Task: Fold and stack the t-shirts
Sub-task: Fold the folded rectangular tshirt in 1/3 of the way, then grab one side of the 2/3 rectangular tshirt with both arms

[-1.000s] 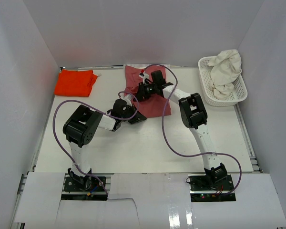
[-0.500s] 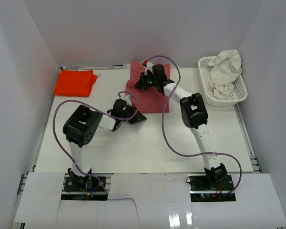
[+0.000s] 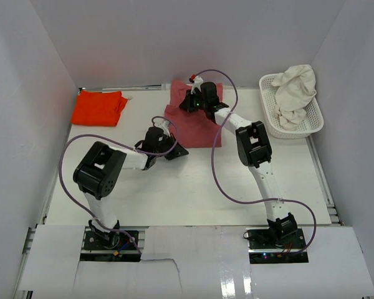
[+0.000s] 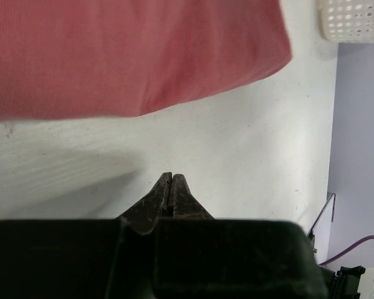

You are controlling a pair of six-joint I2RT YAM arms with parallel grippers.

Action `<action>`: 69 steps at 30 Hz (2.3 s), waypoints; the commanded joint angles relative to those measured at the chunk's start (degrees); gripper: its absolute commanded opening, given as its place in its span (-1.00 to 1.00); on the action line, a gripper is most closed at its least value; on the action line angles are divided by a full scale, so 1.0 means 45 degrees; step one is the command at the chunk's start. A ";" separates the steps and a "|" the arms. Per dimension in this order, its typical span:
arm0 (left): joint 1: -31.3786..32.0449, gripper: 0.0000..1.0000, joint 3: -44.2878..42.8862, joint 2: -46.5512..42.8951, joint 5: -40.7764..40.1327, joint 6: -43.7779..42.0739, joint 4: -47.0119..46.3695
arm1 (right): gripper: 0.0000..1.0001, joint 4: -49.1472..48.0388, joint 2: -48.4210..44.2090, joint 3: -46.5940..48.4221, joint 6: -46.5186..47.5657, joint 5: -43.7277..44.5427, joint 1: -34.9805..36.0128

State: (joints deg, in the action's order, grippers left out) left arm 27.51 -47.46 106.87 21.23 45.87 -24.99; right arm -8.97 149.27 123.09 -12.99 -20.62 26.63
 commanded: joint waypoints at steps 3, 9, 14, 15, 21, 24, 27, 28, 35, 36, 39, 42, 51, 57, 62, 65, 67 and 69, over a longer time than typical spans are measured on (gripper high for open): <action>0.0040 -0.86 -0.0253 -0.2534 -0.0519 -0.0777 0.0846 | -0.81 -0.0897 -0.1430 -0.0083 0.0543 0.0345 -0.0215; 0.0020 0.03 -0.0525 -0.3261 -0.2079 -0.1597 0.1353 | -0.39 -0.0724 -0.4339 -0.3090 0.0876 0.0500 -0.0235; 0.0020 0.03 -0.1929 -0.1876 -0.3272 -0.2320 0.2174 | -0.17 0.1461 -0.6585 -0.5281 0.1032 0.0988 -0.0235; 0.0020 0.03 -0.2185 -0.1642 -0.3428 -0.2515 0.2465 | -0.17 0.2994 -0.6725 -0.5282 0.0993 0.1163 -0.0235; 0.0098 0.00 -0.4564 0.0351 -0.5164 -0.3160 0.4261 | -0.82 0.6464 -0.7194 -0.5652 0.0389 0.2451 -0.0215; 0.0176 -0.67 -0.5369 0.0879 -0.5986 -0.3454 0.4850 | -0.85 0.6701 -0.7642 -0.6627 0.0018 0.2940 -0.0177; 0.0235 -0.81 -0.6109 0.1270 -0.6514 -0.3668 0.5376 | -0.84 0.6798 -0.7781 -0.7351 0.0016 0.3331 -0.0098; 0.0312 -0.81 -0.6248 0.1367 -0.6651 -0.3805 0.5475 | -0.85 0.6876 -0.7781 -0.7469 -0.0003 0.3468 -0.0079; 0.0528 -0.82 -0.6913 0.1973 -0.7609 -0.4137 0.6295 | -0.85 0.7421 -0.7430 -0.8134 0.0016 0.3957 -0.0079; 0.0547 -0.83 -0.6952 0.2051 -0.7745 -0.4157 0.6374 | -0.85 0.7520 -0.7371 -0.8153 0.0036 0.4035 -0.0079; 0.0645 -0.98 -0.7186 0.2364 -0.8232 -0.4255 0.6900 | -0.85 0.7910 -0.7195 -0.8231 0.0056 0.4444 -0.0079; 0.0743 -1.00 -0.7285 0.2715 -0.8527 -0.4139 0.7486 | -0.85 0.8145 -0.7098 -0.8387 0.0095 0.4930 -0.0059; 0.0762 -1.00 -0.7812 0.4102 -0.9289 -0.3904 0.8854 | -0.85 0.8595 -0.7038 -0.9148 0.0114 0.5967 0.0097; 0.1424 -1.00 -0.6254 0.3225 -0.9366 -0.3435 0.9011 | -0.84 0.8537 -0.7856 -1.1060 0.0075 0.6439 0.0292; 0.2401 -1.00 -0.4924 0.2132 -0.9796 -0.2481 0.9986 | -0.85 0.8146 -0.9224 -1.3209 -0.0451 0.6379 0.0779; 0.3007 -1.00 -0.3869 0.1175 -0.9895 -0.1623 1.0494 | -0.85 0.8166 -1.0278 -1.4615 -0.0919 0.6380 0.1169; 0.3398 -1.00 -0.3088 0.0492 -0.9641 -0.1191 1.0864 | -0.85 0.8166 -1.1118 -1.5689 -0.1213 0.6380 0.1463; 0.3826 -1.00 -0.2580 0.0042 -0.9427 -0.0549 1.1158 | -0.85 0.8262 -1.1899 -1.6682 -0.1700 0.6418 0.1931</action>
State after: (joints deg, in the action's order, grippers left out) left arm 42.65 -64.38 107.98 -24.14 38.37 11.86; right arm 17.87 96.62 55.59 -17.39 7.49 32.77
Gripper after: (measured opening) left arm 0.025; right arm 0.078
